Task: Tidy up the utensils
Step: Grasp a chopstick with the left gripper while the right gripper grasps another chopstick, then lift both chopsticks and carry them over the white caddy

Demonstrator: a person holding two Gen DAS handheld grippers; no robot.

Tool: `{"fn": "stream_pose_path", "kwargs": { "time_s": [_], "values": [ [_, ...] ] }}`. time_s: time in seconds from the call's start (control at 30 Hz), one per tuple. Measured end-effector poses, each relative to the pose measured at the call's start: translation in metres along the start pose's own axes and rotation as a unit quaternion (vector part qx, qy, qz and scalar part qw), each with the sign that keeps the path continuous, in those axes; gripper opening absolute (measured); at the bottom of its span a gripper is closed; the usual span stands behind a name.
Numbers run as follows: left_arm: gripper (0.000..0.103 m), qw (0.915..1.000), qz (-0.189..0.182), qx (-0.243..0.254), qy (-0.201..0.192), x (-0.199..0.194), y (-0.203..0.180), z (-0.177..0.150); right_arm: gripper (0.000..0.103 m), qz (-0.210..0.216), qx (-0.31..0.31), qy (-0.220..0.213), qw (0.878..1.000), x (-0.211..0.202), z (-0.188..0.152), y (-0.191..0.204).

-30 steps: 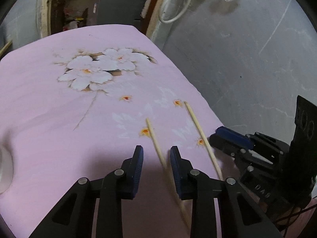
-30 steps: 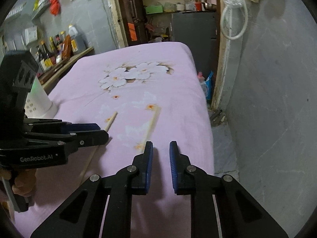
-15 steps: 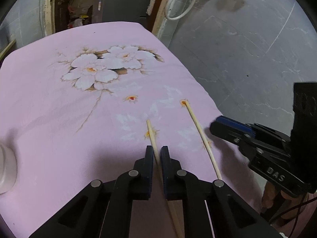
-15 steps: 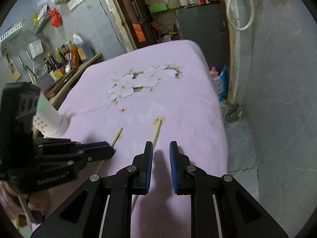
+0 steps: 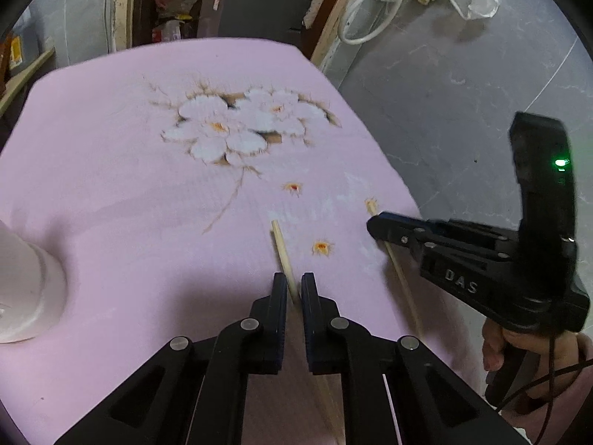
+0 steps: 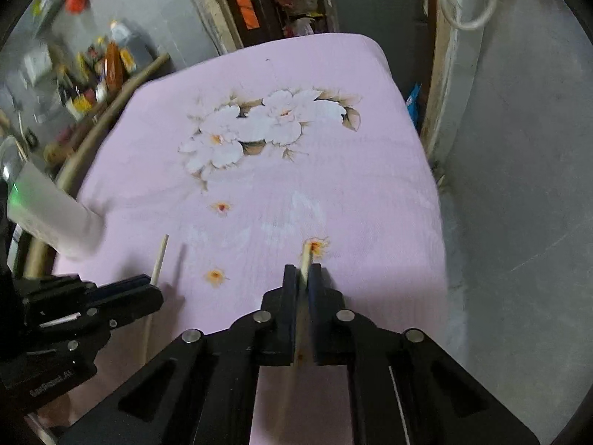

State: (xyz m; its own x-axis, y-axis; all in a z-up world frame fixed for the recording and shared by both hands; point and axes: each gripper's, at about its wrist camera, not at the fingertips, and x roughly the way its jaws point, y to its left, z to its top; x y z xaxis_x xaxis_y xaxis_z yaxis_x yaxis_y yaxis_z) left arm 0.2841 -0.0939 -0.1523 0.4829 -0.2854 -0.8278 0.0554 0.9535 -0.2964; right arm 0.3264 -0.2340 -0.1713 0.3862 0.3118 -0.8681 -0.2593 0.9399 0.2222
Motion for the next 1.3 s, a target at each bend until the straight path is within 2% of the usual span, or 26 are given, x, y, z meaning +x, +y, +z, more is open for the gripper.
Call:
{"fn": "stream_pose_path", "kwargs": {
  "time_s": [0.07,0.27,0.57,0.7,0.87,1.3],
  "values": [
    [0.007,0.9999,0.002,0.008,-0.014,-0.012,-0.002,0.003,0.005,0.021,0.026,-0.012,0.999,-0.009,0.0,-0.005],
    [0.006,0.9987,0.001,0.018,-0.048,-0.048,-0.002,0.003,0.005,0.085,0.071,-0.088,0.99,-0.052,-0.002,-0.006],
    [0.005,0.9919,0.009,-0.001,-0.127,-0.108,0.016,-0.002,0.004,0.089,0.047,-0.2,0.975,-0.116,-0.014,0.022],
    [0.005,0.9858,0.016,-0.006,-0.167,-0.137,0.028,0.002,0.004,0.09,0.024,-0.242,0.966,-0.14,-0.009,0.052],
    [0.005,0.9774,0.025,-0.004,-0.21,-0.178,0.043,0.009,0.004,0.101,-0.002,-0.273,0.957,-0.168,0.004,0.087],
    [0.005,0.957,0.073,-0.001,-0.281,-0.259,0.094,0.027,0.004,0.136,-0.066,-0.346,0.926,-0.216,0.047,0.199]
  ]
}}
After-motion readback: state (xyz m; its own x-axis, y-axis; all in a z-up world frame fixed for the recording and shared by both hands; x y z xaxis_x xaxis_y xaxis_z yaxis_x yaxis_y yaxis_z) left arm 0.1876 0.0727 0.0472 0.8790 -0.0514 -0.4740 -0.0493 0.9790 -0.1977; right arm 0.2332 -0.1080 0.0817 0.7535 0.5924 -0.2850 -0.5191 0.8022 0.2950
